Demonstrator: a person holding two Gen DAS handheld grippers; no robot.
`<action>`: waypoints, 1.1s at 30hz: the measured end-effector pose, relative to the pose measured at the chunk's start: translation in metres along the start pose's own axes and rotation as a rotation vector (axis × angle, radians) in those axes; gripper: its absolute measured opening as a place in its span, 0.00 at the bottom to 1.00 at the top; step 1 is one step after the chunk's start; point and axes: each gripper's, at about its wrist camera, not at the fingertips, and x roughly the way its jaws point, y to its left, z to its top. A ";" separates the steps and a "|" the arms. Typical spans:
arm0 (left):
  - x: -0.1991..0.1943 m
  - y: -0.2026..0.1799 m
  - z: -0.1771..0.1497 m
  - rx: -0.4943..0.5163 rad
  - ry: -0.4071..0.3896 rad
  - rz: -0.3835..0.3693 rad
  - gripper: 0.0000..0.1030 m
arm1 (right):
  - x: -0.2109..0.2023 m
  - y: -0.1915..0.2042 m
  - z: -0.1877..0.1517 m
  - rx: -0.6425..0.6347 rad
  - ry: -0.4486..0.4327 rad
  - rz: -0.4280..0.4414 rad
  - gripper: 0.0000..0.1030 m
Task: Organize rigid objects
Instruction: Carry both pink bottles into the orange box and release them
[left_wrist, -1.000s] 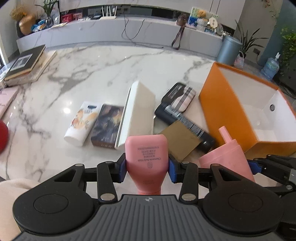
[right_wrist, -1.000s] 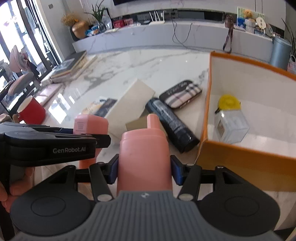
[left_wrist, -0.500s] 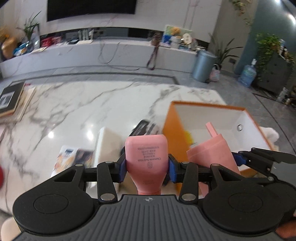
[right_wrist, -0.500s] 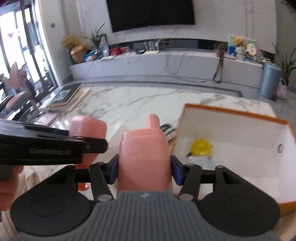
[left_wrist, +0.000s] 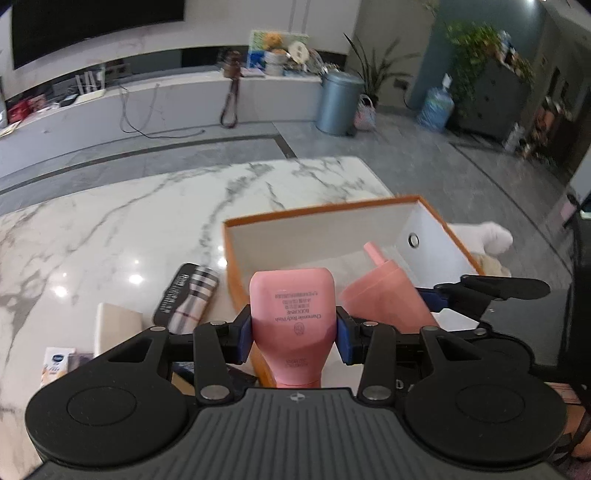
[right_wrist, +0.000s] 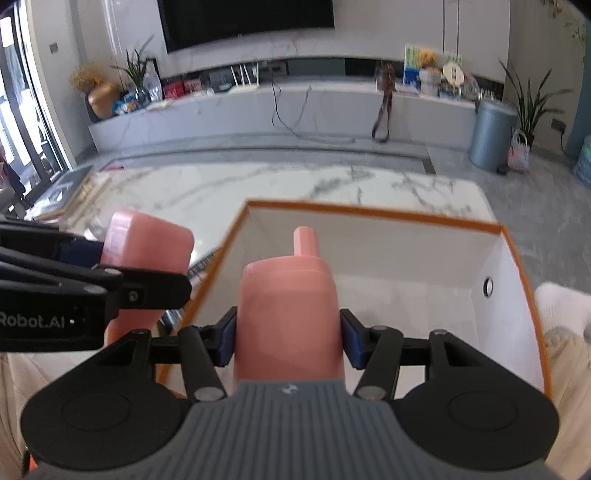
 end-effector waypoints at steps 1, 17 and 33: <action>0.005 -0.002 0.000 0.009 0.009 -0.004 0.48 | 0.003 -0.004 -0.003 0.005 0.017 0.005 0.54; 0.057 -0.008 -0.003 0.073 0.133 0.004 0.47 | 0.071 -0.025 -0.016 0.116 0.301 0.146 0.54; 0.084 -0.023 -0.007 0.079 0.193 -0.007 0.47 | 0.079 -0.038 -0.022 0.120 0.313 0.108 0.61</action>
